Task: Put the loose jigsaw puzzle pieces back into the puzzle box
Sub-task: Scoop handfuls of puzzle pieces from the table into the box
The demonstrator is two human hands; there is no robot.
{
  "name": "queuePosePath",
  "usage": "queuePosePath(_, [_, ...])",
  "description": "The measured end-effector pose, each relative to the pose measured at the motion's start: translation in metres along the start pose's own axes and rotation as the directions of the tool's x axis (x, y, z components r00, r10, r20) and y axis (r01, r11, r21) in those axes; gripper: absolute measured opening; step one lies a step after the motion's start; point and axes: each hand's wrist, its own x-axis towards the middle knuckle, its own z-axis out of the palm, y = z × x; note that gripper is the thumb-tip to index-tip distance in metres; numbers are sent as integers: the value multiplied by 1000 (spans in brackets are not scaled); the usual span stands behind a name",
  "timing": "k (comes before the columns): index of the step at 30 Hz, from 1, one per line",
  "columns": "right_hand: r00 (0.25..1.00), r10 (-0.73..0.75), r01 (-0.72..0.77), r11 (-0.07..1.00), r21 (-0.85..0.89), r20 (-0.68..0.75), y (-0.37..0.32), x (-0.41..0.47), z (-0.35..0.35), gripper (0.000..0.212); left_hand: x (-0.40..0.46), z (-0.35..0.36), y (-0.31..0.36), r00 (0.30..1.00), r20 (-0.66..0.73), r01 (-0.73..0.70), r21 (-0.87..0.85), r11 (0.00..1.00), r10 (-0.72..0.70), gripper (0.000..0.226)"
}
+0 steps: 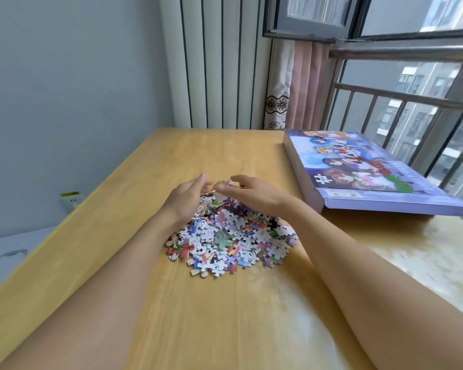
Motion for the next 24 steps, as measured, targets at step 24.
queuePosePath(24, [973,-222,224,974,24,-65,0,-12,3,86,10,20,12,935,-332,-195,-191,962,124,38])
